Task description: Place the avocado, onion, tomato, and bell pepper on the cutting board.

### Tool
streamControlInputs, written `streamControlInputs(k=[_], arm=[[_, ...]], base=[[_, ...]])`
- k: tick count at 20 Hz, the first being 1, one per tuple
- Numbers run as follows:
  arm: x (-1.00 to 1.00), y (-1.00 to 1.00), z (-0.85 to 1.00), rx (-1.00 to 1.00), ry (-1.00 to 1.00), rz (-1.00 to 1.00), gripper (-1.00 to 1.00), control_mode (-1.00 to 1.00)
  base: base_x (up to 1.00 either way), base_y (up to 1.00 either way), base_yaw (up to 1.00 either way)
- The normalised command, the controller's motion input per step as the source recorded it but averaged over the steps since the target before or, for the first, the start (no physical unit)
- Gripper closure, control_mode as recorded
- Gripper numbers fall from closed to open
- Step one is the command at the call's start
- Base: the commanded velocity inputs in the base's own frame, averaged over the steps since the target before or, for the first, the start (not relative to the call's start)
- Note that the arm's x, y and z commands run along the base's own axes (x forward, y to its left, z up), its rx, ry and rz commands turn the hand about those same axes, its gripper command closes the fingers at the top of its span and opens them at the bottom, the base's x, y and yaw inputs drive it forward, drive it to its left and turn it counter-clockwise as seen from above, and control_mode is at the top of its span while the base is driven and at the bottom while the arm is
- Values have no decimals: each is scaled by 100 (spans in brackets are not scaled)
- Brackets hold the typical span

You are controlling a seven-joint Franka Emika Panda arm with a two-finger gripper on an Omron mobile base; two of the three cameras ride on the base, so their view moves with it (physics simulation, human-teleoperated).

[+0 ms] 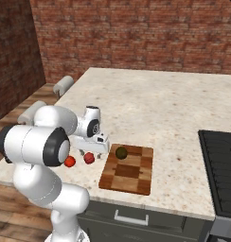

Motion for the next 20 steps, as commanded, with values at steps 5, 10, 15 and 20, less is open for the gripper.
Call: streamControlInputs(k=[5, 10, 15, 20], arm=[[0, 1, -25, 0, 1, -5, -100, -100], [-4, 2, -23, 0, 0, -7, 100, -100], [-23, 0, 4, 0, 0, -11, 100, -100], [-29, -2, 41, 0, 0, -14, 100, -100]], base=[[0, 0, 0], [0, 0, 0], [0, 0, 0], [0, 0, 0]])
